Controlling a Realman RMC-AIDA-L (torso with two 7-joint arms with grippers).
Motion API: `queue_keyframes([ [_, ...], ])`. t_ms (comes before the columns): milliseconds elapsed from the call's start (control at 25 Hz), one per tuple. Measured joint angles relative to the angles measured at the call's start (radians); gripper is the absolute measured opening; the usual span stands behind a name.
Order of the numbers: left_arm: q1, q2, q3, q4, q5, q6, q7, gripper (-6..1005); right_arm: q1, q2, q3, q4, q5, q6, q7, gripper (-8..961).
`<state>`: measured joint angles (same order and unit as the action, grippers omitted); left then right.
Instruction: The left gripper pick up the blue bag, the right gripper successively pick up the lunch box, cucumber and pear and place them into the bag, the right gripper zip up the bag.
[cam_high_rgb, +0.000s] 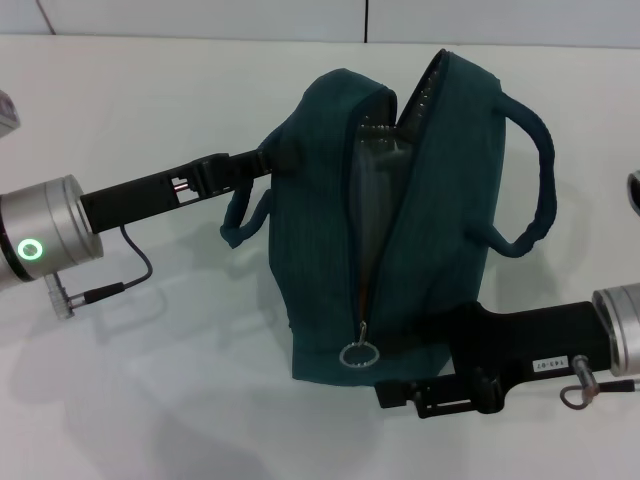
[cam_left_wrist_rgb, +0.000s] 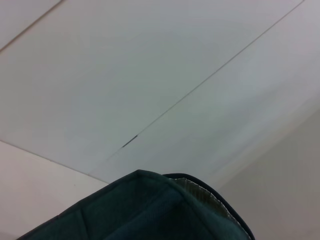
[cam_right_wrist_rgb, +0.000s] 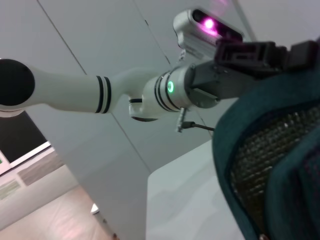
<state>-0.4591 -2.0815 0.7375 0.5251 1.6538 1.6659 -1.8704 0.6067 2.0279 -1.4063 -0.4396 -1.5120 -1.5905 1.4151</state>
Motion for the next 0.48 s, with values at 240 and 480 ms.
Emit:
queue_keyframes([
  [240, -0.001, 0.0, 0.0, -0.001, 0.0, 0.0, 0.001, 61, 0.016, 0.0, -0.014, 0.016, 0.002, 0.049, 0.002, 617],
  [480, 0.0, 0.0, 0.0, -0.001, 0.0, 0.0, 0.002, 61, 0.029, 0.0, -0.06, 0.024, 0.014, 0.059, 0.005, 617],
])
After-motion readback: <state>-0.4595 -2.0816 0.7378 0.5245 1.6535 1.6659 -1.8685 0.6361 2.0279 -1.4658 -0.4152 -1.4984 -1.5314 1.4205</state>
